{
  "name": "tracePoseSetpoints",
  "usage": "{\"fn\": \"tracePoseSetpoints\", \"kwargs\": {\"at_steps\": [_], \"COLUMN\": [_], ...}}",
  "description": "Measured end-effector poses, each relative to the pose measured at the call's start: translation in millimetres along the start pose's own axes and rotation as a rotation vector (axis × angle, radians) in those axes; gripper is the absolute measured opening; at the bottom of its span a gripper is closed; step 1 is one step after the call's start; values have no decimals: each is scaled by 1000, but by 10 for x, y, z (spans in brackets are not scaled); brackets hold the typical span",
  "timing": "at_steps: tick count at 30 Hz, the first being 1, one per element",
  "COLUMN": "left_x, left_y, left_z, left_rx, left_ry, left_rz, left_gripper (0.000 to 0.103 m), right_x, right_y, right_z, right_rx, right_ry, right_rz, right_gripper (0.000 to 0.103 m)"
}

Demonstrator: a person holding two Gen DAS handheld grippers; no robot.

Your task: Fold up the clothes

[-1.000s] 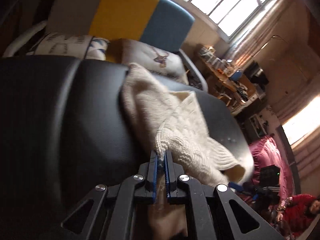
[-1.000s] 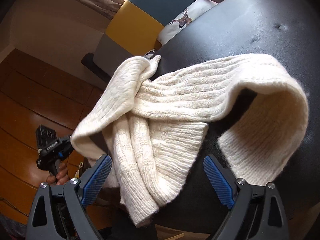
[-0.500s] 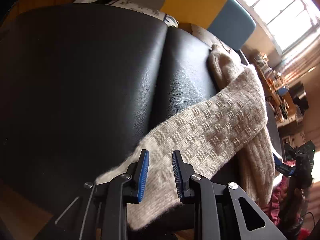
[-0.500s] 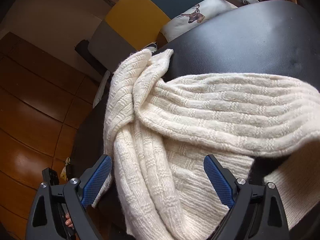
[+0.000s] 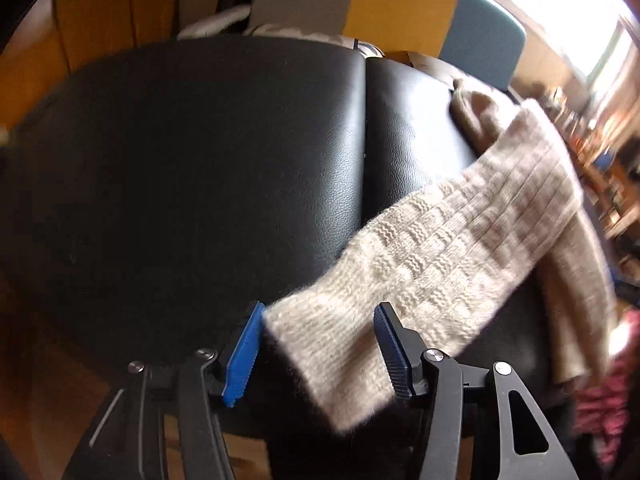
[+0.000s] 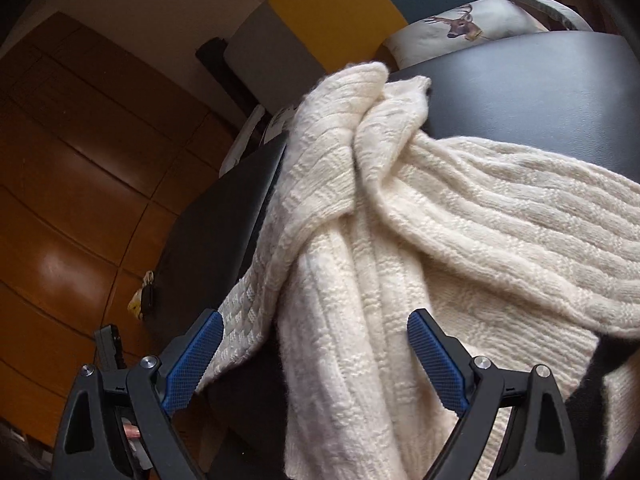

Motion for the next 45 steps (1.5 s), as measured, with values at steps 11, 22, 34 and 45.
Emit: {"fn": "tracePoseSetpoints", "kwargs": {"at_steps": [11, 22, 34, 45], "left_x": [897, 846, -214, -98], "left_y": [326, 417, -5, -22], "left_z": [-970, -676, 2247, 2219], "left_rx": [30, -329, -843, -778], "left_ry": [250, 373, 24, 107], "left_rz": [179, 97, -365, -268], "left_gripper": [11, 29, 31, 0], "right_x": [-80, 23, 95, 73], "right_y": [243, 475, 349, 196], "right_z": [230, 767, 1024, 1148], "right_rx": [-81, -200, -294, -465], "right_ry": [-38, -119, -93, 56], "right_rz": [45, 78, 26, -56], "right_gripper": [95, 95, 95, 95]}}
Point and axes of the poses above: each gripper's, at about its wrist camera, not at the fingertips, and y roughly against the way its jaws point, z to its right, x to its top, the point moved 9 cm from there along -y, roughly the way its jaws point, and after that the axes turned 11 degrees about -z, right-handed, at the moved point
